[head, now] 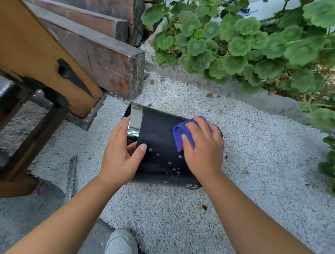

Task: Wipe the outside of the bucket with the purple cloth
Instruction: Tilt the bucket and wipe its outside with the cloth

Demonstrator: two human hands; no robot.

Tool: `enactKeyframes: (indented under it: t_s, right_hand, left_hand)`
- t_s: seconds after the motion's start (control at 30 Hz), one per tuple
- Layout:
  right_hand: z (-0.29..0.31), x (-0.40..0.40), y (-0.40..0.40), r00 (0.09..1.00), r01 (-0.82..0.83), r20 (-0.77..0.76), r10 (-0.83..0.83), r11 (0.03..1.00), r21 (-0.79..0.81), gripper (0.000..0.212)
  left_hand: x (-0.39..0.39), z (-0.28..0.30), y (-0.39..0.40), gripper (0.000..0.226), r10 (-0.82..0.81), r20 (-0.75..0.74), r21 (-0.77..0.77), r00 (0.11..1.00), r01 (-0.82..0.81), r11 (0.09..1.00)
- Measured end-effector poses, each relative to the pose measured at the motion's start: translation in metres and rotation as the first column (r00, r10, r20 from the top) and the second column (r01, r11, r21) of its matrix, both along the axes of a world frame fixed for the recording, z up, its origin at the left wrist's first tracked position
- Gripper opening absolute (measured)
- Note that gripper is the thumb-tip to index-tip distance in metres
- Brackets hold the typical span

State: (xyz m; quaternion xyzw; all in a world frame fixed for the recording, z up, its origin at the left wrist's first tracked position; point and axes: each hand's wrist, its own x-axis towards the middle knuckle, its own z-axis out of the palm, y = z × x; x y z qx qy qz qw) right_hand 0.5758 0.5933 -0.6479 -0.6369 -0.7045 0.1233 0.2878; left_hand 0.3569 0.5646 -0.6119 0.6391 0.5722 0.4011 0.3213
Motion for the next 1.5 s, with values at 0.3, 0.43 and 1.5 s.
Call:
enactKeyframes:
  t_s: [0.3,0.43,1.5]
  right_hand:
    - [-0.002,0.014,-0.001,0.980,0.147,-0.116,-0.161,0.982,-0.122,0.039]
    - [0.029,-0.026,0.001,0.967,0.032,-0.252,-0.029,0.999,0.004,0.045]
    - [0.007,-0.019,0.012,0.944,0.093,-0.308,-0.118,0.991,-0.096,0.044]
  left_hand:
    - [0.001,0.000,-0.006,0.081,-0.012,-0.103,-0.019,0.995,0.010,1.000]
    - [0.001,0.004,-0.008,0.085,-0.062,-0.128,0.003,0.990,0.063,0.998]
    - [0.008,-0.010,-0.003,0.081,-0.108,-0.176,0.029,0.978,0.115,0.993]
